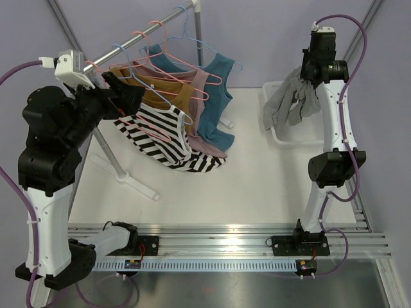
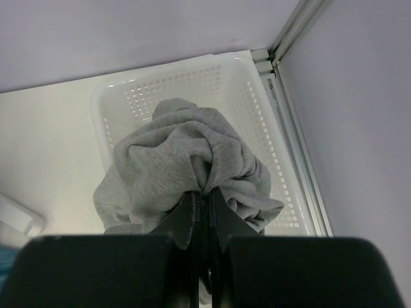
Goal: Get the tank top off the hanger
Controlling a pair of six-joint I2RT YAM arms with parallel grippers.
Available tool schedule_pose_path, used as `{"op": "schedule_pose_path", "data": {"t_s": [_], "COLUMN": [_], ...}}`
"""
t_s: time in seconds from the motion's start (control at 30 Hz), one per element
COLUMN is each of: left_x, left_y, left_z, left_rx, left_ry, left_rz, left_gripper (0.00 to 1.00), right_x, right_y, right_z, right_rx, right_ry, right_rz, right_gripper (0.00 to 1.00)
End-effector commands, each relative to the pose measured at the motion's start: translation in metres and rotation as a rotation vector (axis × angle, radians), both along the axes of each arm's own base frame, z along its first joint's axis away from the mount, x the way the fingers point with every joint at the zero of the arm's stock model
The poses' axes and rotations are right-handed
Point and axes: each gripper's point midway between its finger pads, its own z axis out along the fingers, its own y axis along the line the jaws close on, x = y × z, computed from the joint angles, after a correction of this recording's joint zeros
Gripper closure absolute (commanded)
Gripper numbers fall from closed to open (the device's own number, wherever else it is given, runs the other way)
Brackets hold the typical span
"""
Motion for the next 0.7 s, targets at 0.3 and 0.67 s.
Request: {"op": "schedule_pose_path", "data": {"t_s": [0.3,0.67], "left_x": [0.020,0.025], "left_y": [0.002,-0.004], "left_z": [0.005,0.007], "left_rx": [0.122,0.108], "left_ry": [-0.021,-0.026], "left_rz": [0.130,0.119], "left_gripper": [0.01,0.01], "right_x": [0.005,0.006], "right_y": [-0.092,-0.067], "right_z": [0.019,0.036], "right_rx": [0.108,0.213], "right_ry": [-0.130,-0.166], "right_rz": [-0.304,-0.158], "right_gripper": [1.00,1.00]}}
